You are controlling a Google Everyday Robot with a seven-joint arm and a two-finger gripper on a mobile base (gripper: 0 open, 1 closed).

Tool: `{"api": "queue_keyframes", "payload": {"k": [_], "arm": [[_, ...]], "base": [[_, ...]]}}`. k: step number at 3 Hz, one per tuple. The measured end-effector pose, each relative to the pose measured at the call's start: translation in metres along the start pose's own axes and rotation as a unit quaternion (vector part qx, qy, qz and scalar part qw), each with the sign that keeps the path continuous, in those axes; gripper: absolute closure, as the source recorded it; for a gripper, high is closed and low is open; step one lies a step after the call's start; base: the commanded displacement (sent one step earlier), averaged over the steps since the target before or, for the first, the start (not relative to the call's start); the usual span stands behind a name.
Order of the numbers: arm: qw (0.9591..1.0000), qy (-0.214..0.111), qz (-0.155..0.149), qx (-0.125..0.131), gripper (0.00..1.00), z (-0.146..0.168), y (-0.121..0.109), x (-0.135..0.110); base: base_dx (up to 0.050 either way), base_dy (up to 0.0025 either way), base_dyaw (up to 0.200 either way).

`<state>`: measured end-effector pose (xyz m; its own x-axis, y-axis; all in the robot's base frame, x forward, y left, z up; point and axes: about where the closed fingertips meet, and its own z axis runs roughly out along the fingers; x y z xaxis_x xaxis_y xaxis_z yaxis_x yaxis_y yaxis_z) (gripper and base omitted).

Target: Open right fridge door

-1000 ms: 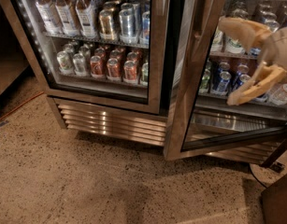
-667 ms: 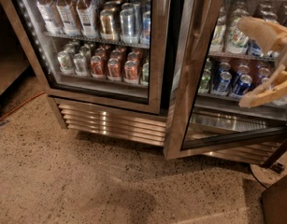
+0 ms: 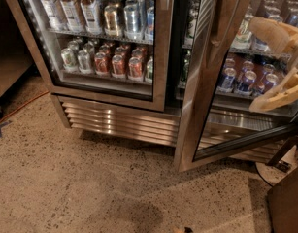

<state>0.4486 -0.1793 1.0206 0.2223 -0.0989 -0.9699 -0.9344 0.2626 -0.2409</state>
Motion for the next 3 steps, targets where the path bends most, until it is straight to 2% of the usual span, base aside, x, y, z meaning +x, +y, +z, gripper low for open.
{"api": "queue_keyframes", "payload": {"k": [1, 2, 3], "arm": [[0.9999, -0.001, 0.012, -0.005, 0.00, 0.008, -0.003, 0.007], [0.9988, 0.007, 0.047, -0.012, 0.00, 0.021, -0.004, 0.036], [0.9966, 0.033, 0.074, -0.019, 0.00, 0.035, 0.000, 0.063]], "base": [[0.000, 0.00000, 0.000], [0.000, 0.00000, 0.000], [0.000, 0.00000, 0.000]]}}
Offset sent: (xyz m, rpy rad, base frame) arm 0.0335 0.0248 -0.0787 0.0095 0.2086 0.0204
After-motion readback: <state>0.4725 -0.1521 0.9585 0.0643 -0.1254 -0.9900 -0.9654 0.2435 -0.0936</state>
